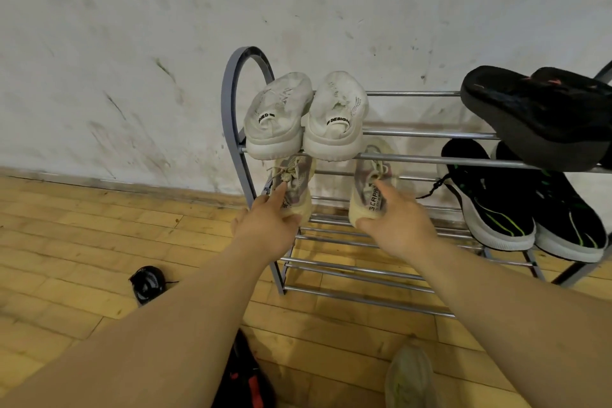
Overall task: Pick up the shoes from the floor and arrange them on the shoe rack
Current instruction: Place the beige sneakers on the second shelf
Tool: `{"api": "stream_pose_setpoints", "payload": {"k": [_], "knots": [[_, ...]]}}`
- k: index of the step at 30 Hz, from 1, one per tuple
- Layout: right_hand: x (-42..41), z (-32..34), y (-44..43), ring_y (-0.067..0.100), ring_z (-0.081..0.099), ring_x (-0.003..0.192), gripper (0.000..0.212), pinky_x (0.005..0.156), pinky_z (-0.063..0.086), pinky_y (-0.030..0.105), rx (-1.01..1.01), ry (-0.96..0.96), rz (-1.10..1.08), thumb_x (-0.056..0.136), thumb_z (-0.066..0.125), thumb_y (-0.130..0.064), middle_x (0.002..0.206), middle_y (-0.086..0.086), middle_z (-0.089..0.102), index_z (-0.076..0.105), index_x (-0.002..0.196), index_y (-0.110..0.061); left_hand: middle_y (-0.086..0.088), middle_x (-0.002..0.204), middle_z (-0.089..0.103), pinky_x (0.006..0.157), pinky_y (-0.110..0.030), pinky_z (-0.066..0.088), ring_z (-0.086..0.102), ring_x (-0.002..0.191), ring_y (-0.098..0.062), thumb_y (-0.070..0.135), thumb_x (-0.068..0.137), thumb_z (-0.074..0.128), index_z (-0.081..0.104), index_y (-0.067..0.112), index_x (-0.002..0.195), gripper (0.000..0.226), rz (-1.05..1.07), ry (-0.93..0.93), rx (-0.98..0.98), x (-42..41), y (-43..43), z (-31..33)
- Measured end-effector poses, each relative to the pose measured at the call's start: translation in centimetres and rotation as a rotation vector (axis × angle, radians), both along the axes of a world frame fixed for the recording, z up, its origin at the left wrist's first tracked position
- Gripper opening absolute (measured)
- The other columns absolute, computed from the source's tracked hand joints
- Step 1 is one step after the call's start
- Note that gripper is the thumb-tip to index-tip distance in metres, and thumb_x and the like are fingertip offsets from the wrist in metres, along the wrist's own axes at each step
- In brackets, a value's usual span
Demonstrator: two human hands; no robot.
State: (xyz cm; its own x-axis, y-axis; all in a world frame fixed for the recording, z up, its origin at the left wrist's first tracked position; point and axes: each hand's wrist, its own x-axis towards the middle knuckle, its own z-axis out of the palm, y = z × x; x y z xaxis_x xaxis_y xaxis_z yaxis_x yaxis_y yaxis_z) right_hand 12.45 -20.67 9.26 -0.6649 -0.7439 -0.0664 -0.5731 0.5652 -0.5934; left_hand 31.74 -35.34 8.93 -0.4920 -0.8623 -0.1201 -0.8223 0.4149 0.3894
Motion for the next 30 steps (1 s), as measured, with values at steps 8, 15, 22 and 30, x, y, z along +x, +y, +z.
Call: {"api": "stream_pose_setpoints", "payload": {"k": [8,15,22,30], "knots": [[3.6,-0.7,-4.0,0.033,0.04,0.138,0.09,0.113,0.037,0.043,-0.037,0.02,0.17,0.082,0.069,-0.06,0.155,0.003,0.041,0.026,0.158,-0.037,-0.002,0.158,0.042,0.113,-0.056,0.037,0.036,0.144,-0.039,0.054,0.099,0.044,0.015,0.046,0.159,0.068,-0.052,-0.014,-0.043,0.7,-0.8,-0.3],[3.3,-0.2,-3.5,0.029,0.04,0.14,0.088,0.115,0.035,0.038,-0.052,0.004,0.189,0.085,0.072,-0.052,0.156,0.005,0.041,0.026,0.158,-0.033,0.0,0.162,0.037,0.116,-0.052,0.034,0.033,0.147,-0.039,0.053,0.101,0.044,0.015,0.046,0.16,0.065,-0.056,-0.039,-0.046,0.4,-0.5,0.1],[3.4,1.1,-2.6,0.026,0.041,0.141,0.097,0.109,0.035,0.032,-0.004,-0.017,0.248,0.085,0.074,-0.048,0.159,0.006,0.035,0.015,0.161,-0.03,-0.004,0.159,0.04,0.114,-0.055,0.035,0.033,0.145,-0.04,0.056,0.098,0.046,0.011,0.048,0.159,0.071,-0.087,-0.033,0.009,1.1,-0.1,0.9],[5.2,2.3,1.5,0.028,0.039,0.141,0.091,0.112,0.039,0.041,0.111,0.188,0.372,0.086,0.069,-0.053,0.158,0.005,0.034,0.02,0.159,-0.029,-0.005,0.166,0.028,0.115,-0.04,0.035,0.034,0.148,-0.031,0.054,0.099,0.056,0.016,0.038,0.162,0.077,-0.276,-0.161,0.116,5.1,3.2,5.9]]}}
